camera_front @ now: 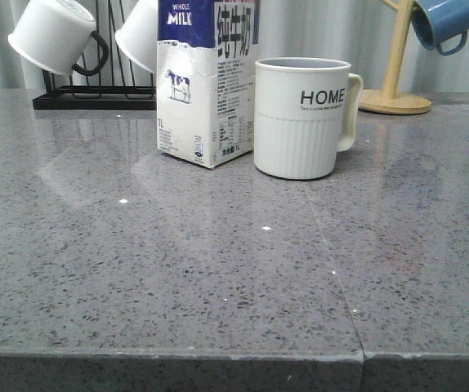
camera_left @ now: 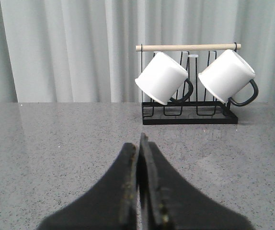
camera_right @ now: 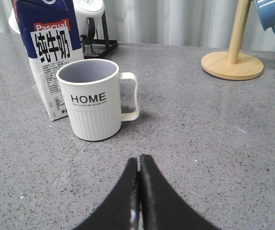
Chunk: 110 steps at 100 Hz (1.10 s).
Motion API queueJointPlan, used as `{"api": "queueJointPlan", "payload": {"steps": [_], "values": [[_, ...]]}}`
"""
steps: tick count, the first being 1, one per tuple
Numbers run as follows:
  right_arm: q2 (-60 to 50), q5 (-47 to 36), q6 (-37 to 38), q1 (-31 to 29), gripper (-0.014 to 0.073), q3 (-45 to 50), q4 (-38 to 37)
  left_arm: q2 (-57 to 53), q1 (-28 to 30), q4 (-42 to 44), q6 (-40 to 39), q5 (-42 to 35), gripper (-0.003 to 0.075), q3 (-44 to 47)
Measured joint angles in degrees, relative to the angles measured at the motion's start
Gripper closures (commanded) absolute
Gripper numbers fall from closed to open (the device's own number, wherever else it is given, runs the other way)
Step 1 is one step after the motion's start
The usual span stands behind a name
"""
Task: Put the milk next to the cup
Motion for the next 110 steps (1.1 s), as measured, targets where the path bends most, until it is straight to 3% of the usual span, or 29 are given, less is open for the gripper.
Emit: {"api": "queueJointPlan", "payload": {"steps": [37,62,90,110], "values": [[0.0,0.0,0.0,0.0,0.0660,0.0,0.0,-7.1,0.0,-0.1,0.0,-1.1,0.0741,8.4],[0.0,0.0,0.0,0.0,0.0660,0.0,0.0,-7.9,0.0,0.3,0.0,-11.4,0.0741,13.2],[0.0,0.1,0.0,0.0,0.0660,0.0,0.0,-9.5,0.0,1.4,0.0,-1.8,0.0741,13.2],[0.0,0.1,0.0,0.0,0.0660,0.0,0.0,-9.5,0.0,1.9,0.0,-0.2,0.0741,13.2]]}}
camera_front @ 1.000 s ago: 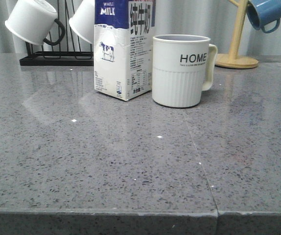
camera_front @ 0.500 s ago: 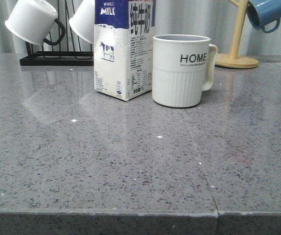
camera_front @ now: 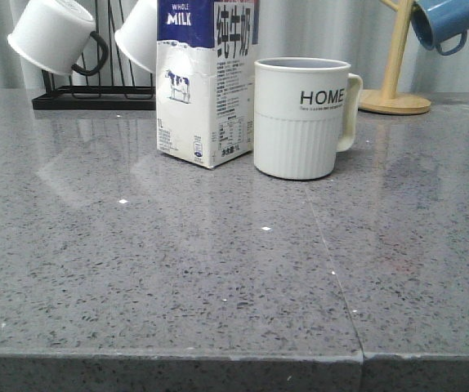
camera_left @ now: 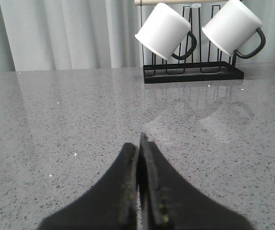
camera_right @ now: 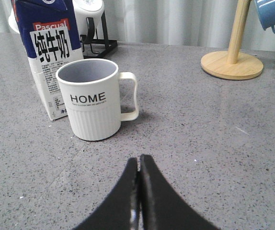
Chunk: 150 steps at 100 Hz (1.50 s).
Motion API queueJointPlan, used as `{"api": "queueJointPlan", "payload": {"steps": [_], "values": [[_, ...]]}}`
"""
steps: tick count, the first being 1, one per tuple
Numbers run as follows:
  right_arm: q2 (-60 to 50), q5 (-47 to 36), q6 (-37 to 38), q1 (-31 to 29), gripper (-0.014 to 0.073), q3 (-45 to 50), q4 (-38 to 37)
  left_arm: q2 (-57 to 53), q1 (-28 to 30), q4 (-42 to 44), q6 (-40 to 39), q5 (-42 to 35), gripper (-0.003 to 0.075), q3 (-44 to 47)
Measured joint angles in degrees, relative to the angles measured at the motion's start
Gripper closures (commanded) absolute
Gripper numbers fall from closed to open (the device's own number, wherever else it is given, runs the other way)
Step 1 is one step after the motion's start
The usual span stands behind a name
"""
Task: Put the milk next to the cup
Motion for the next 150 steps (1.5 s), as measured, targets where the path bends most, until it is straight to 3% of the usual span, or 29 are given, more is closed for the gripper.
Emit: {"api": "queueJointPlan", "payload": {"steps": [90,116,150], "values": [[-1.0,-1.6,0.0,-0.4,0.0660,1.4,0.0,0.0,0.0,0.2,0.0,0.0,0.0741,0.0],[-4.1,-9.8,0.0,-11.5,0.0660,10.5,0.0,0.0,0.0,0.3,0.0,0.0,0.0741,0.0],[-16.2,-7.0,-0.6,-20.9,0.0660,17.2,0.7,0.0,0.0,0.3,0.0,0.0,0.0741,0.0]]}}
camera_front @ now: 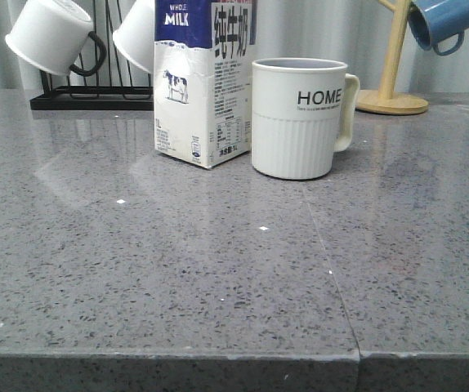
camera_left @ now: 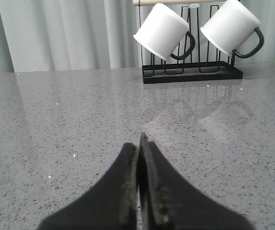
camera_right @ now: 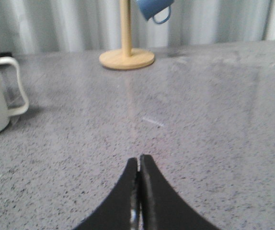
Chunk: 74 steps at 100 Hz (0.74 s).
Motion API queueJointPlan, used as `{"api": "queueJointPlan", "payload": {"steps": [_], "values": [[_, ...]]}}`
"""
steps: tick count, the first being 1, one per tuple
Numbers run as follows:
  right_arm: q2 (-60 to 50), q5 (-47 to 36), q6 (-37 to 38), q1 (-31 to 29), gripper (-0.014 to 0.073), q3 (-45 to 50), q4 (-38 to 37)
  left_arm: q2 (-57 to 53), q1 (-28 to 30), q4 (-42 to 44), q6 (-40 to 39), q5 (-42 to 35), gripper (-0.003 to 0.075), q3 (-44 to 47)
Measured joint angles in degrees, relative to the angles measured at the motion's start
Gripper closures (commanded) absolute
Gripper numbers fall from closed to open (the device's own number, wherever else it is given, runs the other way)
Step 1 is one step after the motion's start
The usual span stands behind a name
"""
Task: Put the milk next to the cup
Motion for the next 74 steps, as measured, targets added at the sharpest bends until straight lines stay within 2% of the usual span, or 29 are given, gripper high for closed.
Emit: {"api": "queueJointPlan", "payload": {"steps": [18,74], "values": [[-1.4,4.2,-1.0,-1.7,0.0660,0.0,0.2,0.0,0.0,0.0,0.0,0.0,0.0741,0.0],[-1.4,4.3,-1.3,-1.7,0.0660,0.0,0.2,0.0,0.0,0.0,0.0,0.0,0.0741,0.0]]}}
